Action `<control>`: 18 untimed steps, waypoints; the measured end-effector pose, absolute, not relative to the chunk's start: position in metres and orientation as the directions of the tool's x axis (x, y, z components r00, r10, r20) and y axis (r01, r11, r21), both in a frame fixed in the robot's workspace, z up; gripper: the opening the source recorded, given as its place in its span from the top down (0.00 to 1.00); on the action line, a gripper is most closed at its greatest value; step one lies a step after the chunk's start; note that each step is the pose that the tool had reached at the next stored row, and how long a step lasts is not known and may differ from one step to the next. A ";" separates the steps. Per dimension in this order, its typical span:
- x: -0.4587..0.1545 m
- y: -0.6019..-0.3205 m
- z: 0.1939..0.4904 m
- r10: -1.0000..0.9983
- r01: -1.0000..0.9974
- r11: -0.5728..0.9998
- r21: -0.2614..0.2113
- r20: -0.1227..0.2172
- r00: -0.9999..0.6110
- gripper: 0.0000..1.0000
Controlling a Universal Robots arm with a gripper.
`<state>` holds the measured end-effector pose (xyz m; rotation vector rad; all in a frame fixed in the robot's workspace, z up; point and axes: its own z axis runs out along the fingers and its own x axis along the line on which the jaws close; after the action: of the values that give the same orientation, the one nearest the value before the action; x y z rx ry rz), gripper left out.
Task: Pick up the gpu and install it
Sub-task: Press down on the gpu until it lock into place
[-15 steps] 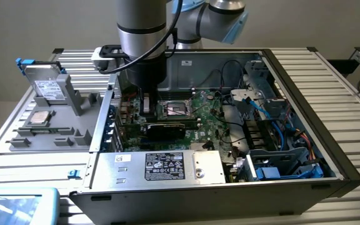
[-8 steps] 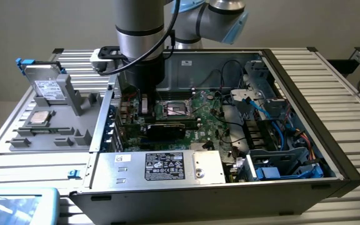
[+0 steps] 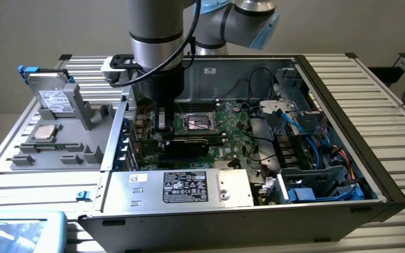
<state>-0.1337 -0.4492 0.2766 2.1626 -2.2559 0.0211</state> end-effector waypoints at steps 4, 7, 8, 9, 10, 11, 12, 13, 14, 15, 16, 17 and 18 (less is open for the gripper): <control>-0.134 -0.449 0.274 -0.999 -0.999 0.044 0.002 0.021 -0.044 0.88; -0.135 -0.449 0.272 -0.999 -0.999 0.045 0.002 0.021 -0.045 0.88; -0.135 -0.449 0.271 -0.999 -0.999 0.045 0.002 0.021 -0.045 0.88; -0.135 -0.449 0.271 -0.999 -0.999 0.046 0.002 0.021 -0.046 0.88; -0.135 -0.449 0.270 -0.999 -0.999 0.046 0.002 0.021 -0.046 0.88; -0.135 -0.449 0.270 -0.999 -0.999 0.047 0.002 0.022 -0.047 0.88; -0.135 -0.449 0.269 -0.999 -0.999 0.047 0.002 0.022 -0.047 0.88; -0.136 -0.449 0.268 -0.999 -0.999 0.048 0.002 0.022 -0.048 0.88; -0.136 -0.449 0.268 -0.999 -0.999 0.048 0.002 0.022 -0.048 0.88; -0.136 -0.449 0.267 -0.999 -0.999 0.049 0.001 0.021 -0.049 0.88; -0.136 -0.449 0.266 -0.999 -0.999 0.049 0.001 0.021 -0.049 0.88; -0.136 -0.449 0.266 -0.999 -0.999 0.049 0.002 0.021 -0.049 0.88; -0.136 -0.449 0.266 -0.999 -0.999 0.050 0.002 0.021 -0.050 0.88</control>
<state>-0.1357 -0.4492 0.2663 2.1539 -2.2640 0.0208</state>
